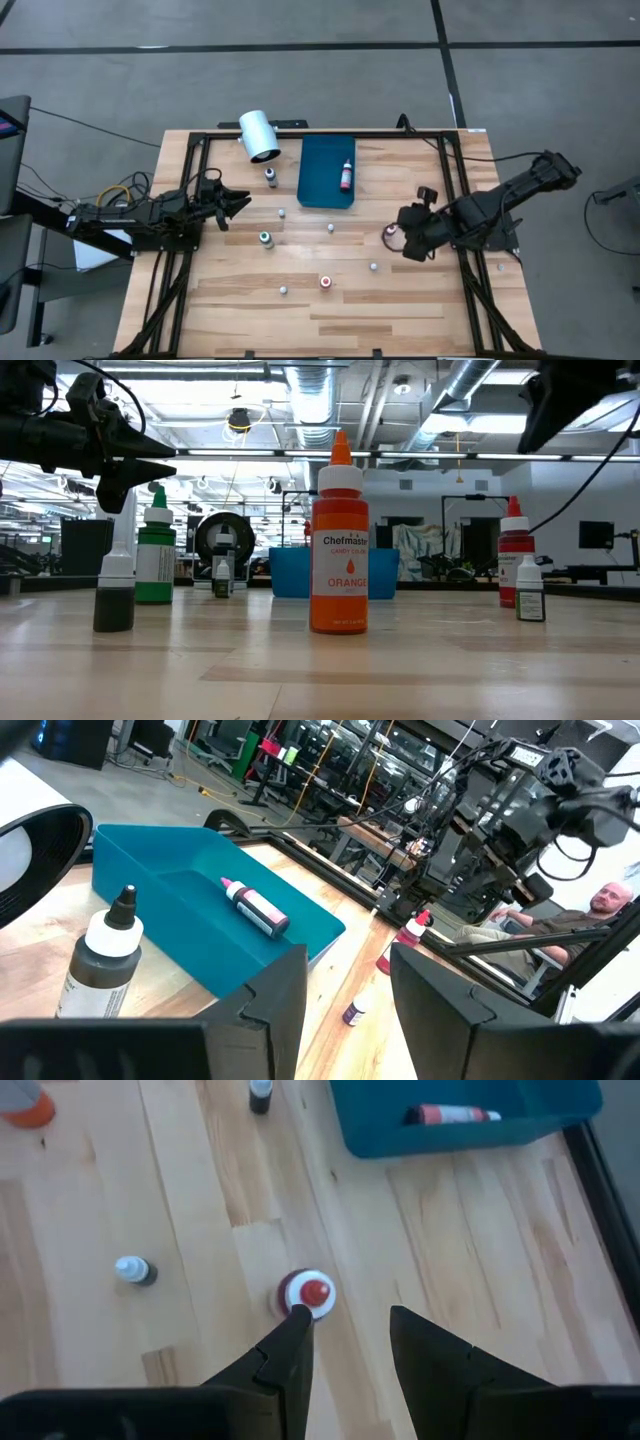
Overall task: Pick & Place food coloring
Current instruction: Put the large red food coloring bottle into the blue bin
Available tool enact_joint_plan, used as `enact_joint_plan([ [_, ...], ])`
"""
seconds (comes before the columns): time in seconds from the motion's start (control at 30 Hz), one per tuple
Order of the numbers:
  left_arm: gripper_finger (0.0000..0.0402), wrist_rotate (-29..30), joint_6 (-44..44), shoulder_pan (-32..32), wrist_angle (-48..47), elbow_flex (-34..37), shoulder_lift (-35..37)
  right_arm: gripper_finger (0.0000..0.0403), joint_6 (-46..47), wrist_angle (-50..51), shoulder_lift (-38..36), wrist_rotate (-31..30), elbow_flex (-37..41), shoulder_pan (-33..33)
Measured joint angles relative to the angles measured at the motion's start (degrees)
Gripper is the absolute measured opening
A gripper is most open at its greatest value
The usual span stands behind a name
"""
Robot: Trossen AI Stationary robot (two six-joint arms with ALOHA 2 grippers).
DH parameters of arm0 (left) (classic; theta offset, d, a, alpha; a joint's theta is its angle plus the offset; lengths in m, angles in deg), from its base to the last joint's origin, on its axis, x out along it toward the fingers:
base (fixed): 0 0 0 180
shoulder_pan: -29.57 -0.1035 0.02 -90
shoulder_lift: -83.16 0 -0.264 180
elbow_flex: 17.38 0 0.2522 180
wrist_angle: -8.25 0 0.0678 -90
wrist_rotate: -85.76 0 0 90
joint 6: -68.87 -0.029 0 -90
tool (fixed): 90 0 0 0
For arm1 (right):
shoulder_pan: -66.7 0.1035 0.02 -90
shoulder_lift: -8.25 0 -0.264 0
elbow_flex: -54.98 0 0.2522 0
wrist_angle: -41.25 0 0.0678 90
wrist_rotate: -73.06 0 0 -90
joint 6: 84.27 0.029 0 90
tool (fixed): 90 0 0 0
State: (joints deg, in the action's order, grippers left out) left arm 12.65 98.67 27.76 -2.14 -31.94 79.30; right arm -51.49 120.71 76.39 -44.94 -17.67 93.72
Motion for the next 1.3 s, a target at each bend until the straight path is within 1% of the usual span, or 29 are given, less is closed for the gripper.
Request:
enact_joint_plan([
  [0.23,0.0136,0.0,0.0,0.0,-0.01,0.0,0.0,0.0123,6.88,0.21,-0.44,-1.16,3.26,4.15],
  [0.43,0.0136,0.0,0.0,-0.02,0.0,0.0,0.0,0.0123,11.54,-0.19,-0.44,-5.24,5.33,7.33],
  [0.57,0.0136,0.0,0.0,-0.01,0.0,0.0,0.0,0.0123,14.99,-0.46,-0.44,-5.43,7.81,8.43],
  [0.8,0.0136,0.0,0.0,-0.02,-0.02,0.0,0.0,0.0128,15.77,-7.2,-0.44,-6.85,12.32,8.91],
  [0.93,0.0136,0.0,0.0,-0.02,0.0,0.0,0.0,0.0144,15.82,-9.48,-0.43,-6.87,13.71,7.74],
  [1.07,0.0136,0.0,0.0,-0.02,0.0,0.0,0.0,0.017,15.78,-9.7,-0.41,-6.85,14.28,6.43],
  [1.3,0.0136,0.02,0.0,-0.01,0.0,0.0,-0.02,0.0215,11.89,-12.65,-0.39,-6.85,14.29,4.09],
])
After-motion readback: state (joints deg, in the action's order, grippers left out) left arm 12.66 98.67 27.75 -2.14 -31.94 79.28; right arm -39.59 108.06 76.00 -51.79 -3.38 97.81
